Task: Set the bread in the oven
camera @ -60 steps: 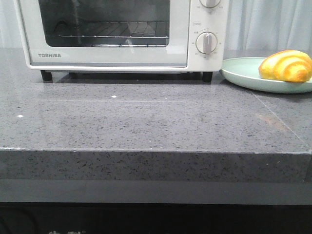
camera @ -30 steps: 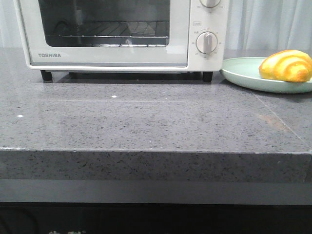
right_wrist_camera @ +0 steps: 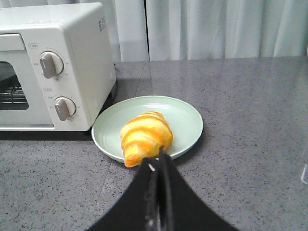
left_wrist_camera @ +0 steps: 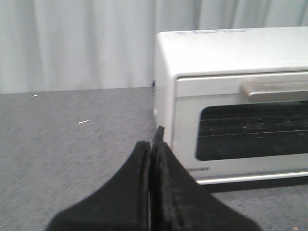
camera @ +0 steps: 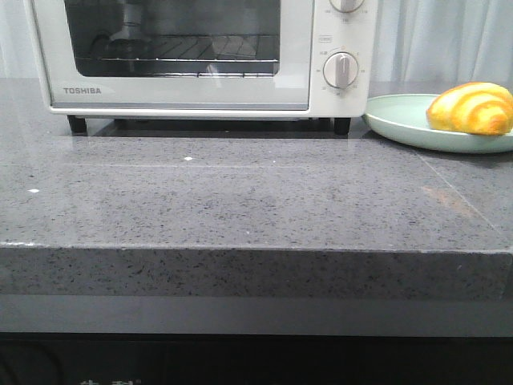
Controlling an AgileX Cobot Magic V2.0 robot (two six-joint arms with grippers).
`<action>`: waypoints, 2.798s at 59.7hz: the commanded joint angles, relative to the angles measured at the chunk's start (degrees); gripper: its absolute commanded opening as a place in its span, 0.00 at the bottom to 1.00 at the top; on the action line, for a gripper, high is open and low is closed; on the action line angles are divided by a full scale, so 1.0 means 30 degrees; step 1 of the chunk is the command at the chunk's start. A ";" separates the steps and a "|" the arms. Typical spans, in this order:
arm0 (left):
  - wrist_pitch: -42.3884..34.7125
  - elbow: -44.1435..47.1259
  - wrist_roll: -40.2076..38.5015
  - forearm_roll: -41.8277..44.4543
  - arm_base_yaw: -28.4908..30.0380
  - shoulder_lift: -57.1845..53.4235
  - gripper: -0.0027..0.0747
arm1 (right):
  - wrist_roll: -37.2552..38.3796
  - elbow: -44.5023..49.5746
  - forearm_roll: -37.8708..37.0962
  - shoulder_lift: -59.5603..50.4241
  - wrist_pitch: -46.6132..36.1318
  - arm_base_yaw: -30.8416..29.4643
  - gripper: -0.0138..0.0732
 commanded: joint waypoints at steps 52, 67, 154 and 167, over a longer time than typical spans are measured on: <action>-0.1811 -0.9604 0.0039 -0.0267 -0.5841 1.1357 0.01 | 0.0000 -0.0682 0.0090 0.0315 -0.0415 -0.0123 0.08; 0.3112 -0.9298 0.0039 -0.0267 -0.5935 1.0155 0.01 | 0.0000 -0.0682 0.0090 0.0315 -0.0357 -0.0123 0.08; 0.5193 -0.1090 -0.0041 -0.1956 -0.5592 -0.0501 0.01 | 0.0000 -0.0682 0.0090 0.0315 -0.0401 -0.0123 0.08; 0.4788 -0.0996 -0.0181 -0.0750 -0.2116 -0.1968 0.01 | 0.0290 -0.0725 0.0253 0.0513 -0.0262 -0.0139 0.09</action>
